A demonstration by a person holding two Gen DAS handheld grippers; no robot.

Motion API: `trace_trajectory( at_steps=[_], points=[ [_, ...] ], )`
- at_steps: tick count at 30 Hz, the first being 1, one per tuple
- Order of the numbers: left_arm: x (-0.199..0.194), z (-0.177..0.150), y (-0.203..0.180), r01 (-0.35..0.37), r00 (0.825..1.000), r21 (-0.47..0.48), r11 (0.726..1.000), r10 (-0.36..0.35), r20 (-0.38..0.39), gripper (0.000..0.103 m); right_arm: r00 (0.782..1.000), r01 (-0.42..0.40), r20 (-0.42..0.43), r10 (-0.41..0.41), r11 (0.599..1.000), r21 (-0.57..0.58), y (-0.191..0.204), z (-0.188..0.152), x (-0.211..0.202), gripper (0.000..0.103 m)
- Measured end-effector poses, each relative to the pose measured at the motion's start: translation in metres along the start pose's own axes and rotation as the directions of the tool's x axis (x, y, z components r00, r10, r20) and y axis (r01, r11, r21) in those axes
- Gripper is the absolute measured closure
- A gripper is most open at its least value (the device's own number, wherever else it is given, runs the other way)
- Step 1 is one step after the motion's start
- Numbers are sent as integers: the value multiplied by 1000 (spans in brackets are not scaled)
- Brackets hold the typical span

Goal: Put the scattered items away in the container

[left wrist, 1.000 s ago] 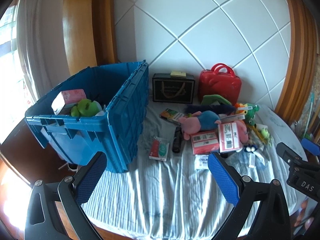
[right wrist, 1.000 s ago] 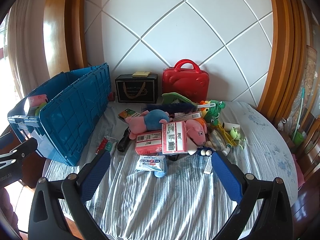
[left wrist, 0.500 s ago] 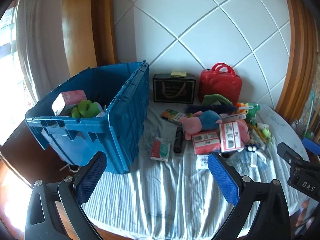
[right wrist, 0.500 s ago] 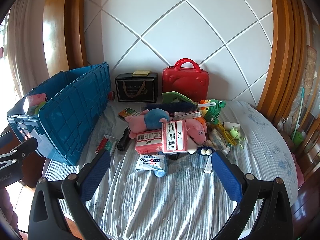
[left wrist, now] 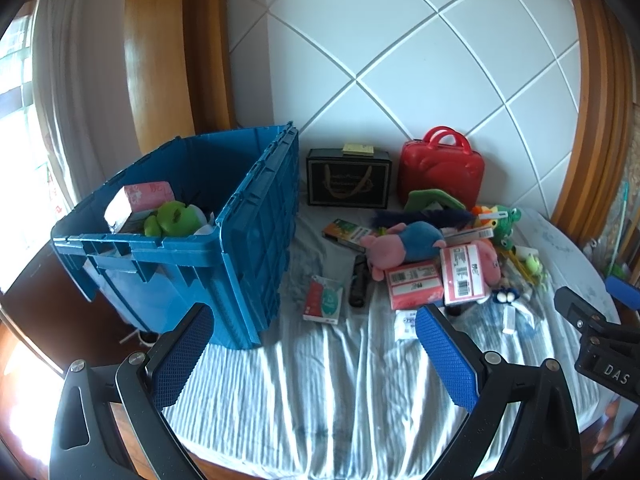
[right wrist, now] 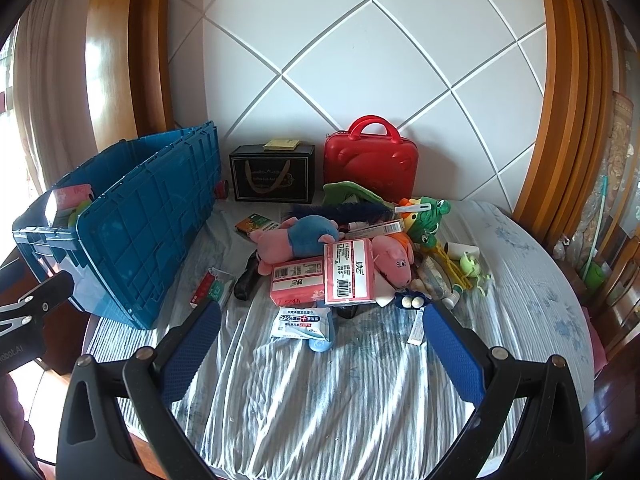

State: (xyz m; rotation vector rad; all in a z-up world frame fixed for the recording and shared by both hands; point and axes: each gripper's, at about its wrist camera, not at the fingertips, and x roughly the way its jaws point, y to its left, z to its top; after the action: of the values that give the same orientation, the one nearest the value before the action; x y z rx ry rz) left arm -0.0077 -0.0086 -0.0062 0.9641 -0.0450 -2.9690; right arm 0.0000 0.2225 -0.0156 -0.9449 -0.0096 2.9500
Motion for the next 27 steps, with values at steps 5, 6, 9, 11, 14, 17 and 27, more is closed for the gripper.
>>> trace_trajectory(
  at_steps=[5, 6, 9, 11, 14, 17, 27],
  points=[
    [1, 0, 2, 0, 1000, 1, 1000, 0, -2, 1, 1000, 1, -3, -1, 1000, 2, 1, -1, 1, 0],
    [2, 0, 2, 0, 1000, 2, 1000, 0, -3, 1, 1000, 2, -4, -2, 1000, 2, 1, -1, 1, 0],
    [3, 0, 3, 0, 1000, 7, 1000, 0, -4, 1, 1000, 3, -3, -3, 1000, 3, 3, -1, 1, 0],
    [3, 0, 4, 3, 1000, 8, 1000, -3, -3, 1, 1000, 4, -3, -4, 1000, 4, 3, -1, 1, 0],
    [3, 0, 5, 4, 1000, 11, 1000, -4, 0, 1, 1000, 2, -3, -2, 1000, 5, -1, -2, 1, 0],
    [4, 0, 6, 7, 1000, 13, 1000, -7, -4, 1, 1000, 1, -2, -1, 1000, 4, 0, -3, 0, 0],
    [22, -6, 2, 42, 999, 52, 998, -40, -25, 1, 1000, 17, -15, -16, 999, 29, 1, -6, 4, 0]
  ],
)
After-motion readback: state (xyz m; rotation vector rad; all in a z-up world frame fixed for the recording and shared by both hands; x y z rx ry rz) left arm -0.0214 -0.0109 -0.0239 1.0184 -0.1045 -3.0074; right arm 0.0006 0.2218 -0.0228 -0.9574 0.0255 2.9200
